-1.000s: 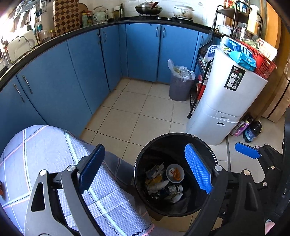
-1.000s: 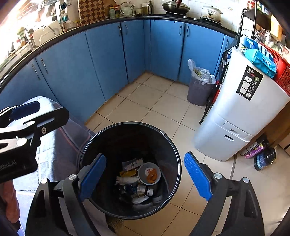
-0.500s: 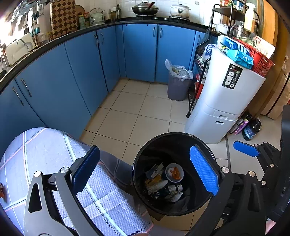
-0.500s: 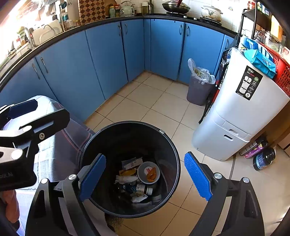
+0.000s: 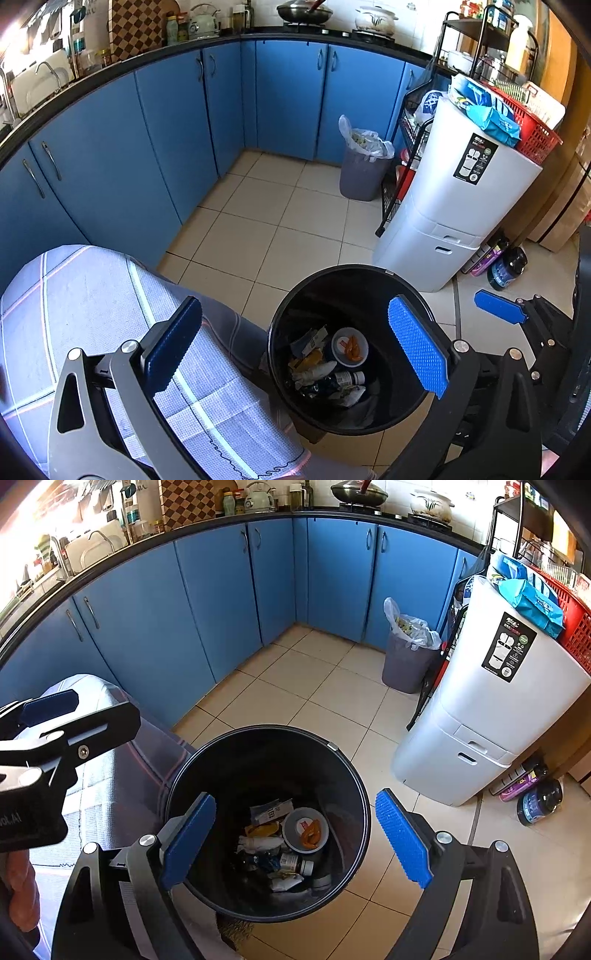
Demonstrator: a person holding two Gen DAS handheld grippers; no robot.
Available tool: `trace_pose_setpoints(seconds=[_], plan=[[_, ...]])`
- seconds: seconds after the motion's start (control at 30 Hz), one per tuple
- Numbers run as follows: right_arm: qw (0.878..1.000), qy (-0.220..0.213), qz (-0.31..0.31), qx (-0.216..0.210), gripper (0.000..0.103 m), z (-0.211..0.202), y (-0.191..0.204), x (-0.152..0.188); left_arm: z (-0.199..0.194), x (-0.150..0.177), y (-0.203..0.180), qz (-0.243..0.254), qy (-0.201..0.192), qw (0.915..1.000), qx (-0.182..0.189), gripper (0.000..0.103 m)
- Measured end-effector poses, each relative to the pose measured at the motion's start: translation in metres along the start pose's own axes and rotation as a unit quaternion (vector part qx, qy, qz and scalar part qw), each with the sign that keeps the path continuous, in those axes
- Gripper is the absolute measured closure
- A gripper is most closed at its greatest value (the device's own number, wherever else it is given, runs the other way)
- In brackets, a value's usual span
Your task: Collect trash
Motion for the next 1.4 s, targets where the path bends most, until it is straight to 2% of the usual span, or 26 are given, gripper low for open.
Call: trace_pose_setpoints(seconds=[0.47, 1.4], plan=[[1.0, 0.0, 0.002, -0.002, 0.017, -0.0009, 0.0009, 0.0003, -0.002, -0.0006, 0.001, 0.006, -0.007, 0.9999, -0.01, 0.004], [1.0, 0.003, -0.001, -0.003, 0.017, -0.0018, 0.0035, -0.0001, -0.0066, 0.0023, 0.0025, 0.009, -0.011, 0.9999, 0.002, 0.004]])
Point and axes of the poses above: each gripper's, at about its wrist camera, not at the fingertips, and z roughly the way its jaws point, y to its left, x to its underside, the point moved 4 cm from there along z, roughly the way its jaws point, and after that the axes turned 14 degrees about z, right-handed, at the moved point
